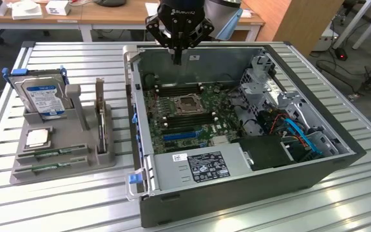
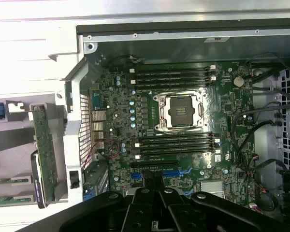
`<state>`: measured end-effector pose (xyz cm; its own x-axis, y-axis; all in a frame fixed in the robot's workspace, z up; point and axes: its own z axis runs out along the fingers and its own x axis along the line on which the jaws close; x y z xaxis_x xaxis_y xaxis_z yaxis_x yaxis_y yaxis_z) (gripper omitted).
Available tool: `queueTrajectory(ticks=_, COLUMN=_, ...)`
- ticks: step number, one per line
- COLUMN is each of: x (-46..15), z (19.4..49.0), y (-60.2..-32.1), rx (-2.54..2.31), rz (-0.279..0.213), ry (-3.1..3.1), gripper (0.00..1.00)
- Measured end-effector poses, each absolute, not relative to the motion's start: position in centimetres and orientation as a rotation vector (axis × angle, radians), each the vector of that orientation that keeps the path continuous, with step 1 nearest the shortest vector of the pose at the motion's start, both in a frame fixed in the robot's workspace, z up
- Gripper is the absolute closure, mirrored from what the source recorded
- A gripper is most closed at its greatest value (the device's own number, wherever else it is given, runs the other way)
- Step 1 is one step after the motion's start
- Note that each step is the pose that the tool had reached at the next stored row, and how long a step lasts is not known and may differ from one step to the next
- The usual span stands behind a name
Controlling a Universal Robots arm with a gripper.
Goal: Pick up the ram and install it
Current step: 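Reach for the ram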
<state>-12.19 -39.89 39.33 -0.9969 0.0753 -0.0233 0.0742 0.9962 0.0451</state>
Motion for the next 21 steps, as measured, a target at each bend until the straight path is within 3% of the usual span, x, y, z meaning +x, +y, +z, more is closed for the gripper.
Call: queueTrajectory(ticks=21, x=-15.6, z=39.3, y=-39.9, rx=0.116, rz=0.069, ry=3.114, gripper=0.91)
